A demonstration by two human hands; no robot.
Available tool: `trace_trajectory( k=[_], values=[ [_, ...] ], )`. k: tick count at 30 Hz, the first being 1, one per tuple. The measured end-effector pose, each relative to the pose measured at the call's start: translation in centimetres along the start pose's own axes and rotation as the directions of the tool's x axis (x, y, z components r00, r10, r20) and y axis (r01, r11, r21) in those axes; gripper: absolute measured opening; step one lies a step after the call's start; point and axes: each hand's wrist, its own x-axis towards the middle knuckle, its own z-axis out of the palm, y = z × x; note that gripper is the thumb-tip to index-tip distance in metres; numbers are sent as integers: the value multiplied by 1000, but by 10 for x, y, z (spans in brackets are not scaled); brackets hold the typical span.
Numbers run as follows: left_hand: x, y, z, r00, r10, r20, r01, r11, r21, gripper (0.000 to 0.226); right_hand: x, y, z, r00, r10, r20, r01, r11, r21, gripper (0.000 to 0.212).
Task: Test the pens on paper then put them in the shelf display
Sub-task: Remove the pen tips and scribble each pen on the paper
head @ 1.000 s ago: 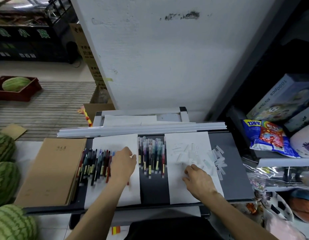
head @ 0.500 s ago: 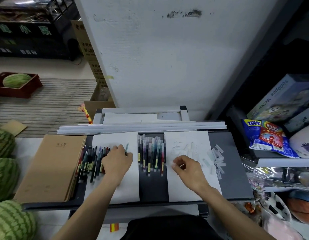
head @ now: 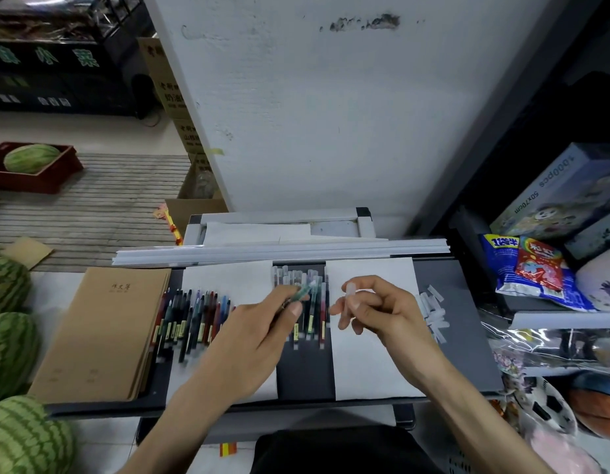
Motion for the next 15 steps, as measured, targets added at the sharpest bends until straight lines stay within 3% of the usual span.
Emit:
trace_trajectory(
  k=[9,15],
  values=[
    [-4,27,-5,999,21,32,-24,992,121,35,-2,-27,7,998,11,-66,12,941,337,23],
    [-3,28,-4,1000,1,15,-3,991,132,37,-1,-29,11,996,-43,-83,60,973,221,25]
  ],
)
